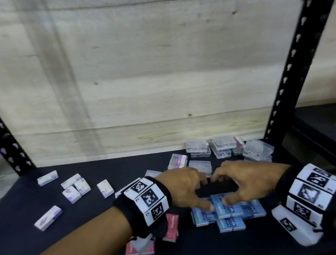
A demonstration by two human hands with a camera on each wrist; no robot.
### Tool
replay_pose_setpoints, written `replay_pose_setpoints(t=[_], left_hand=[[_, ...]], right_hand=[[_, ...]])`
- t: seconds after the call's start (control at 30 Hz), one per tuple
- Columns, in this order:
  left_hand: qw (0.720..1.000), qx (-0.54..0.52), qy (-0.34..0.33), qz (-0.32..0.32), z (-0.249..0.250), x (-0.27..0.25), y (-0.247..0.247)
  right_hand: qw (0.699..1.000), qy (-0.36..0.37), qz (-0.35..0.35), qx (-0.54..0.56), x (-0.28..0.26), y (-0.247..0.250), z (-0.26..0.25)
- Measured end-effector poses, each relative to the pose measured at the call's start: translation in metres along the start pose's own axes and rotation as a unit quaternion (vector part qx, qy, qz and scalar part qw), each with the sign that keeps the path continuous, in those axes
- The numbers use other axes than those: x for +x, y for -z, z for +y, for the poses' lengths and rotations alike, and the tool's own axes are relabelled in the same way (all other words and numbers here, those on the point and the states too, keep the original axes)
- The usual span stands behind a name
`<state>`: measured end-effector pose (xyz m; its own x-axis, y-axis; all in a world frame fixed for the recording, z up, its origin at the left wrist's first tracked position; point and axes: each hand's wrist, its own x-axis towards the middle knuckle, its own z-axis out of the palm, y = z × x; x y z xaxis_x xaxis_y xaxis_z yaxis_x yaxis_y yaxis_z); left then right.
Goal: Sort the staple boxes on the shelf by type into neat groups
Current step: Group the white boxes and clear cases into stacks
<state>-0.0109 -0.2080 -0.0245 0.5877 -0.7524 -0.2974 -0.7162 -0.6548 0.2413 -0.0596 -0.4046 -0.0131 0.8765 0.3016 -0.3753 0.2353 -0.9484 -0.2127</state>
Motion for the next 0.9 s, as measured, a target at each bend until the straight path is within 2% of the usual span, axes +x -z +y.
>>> replay_pose_setpoints(t=[0.13, 0.27, 0.43, 0.63, 0.73, 0.9], left_hand=[[0.997, -0.014, 0.072, 0.013, -0.040, -0.034, 0.019], [0.988, -0.010, 0.150, 0.017, -0.097, -0.080, 0.021], [0.969, -0.005, 0.245, 0.025, -0.166, -0.131, 0.008], [0.937, 0.010, 0.343, 0.057, -0.229, -0.166, -0.011], [0.928, -0.015, 0.368, 0.057, -0.253, -0.173, -0.018], [0.929, -0.018, 0.366, 0.044, -0.265, -0.169, -0.029]], right_hand=[[0.999, 0.018, 0.028, -0.024, 0.023, 0.021, -0.032], [0.997, 0.052, 0.026, -0.041, 0.059, 0.029, -0.078], [0.993, 0.091, 0.001, -0.072, 0.109, 0.029, -0.134], [0.991, 0.106, -0.014, -0.083, 0.164, 0.023, -0.181], [0.986, 0.113, -0.026, -0.116, 0.190, 0.020, -0.202], [0.985, 0.099, -0.048, -0.136, 0.211, 0.013, -0.218]])
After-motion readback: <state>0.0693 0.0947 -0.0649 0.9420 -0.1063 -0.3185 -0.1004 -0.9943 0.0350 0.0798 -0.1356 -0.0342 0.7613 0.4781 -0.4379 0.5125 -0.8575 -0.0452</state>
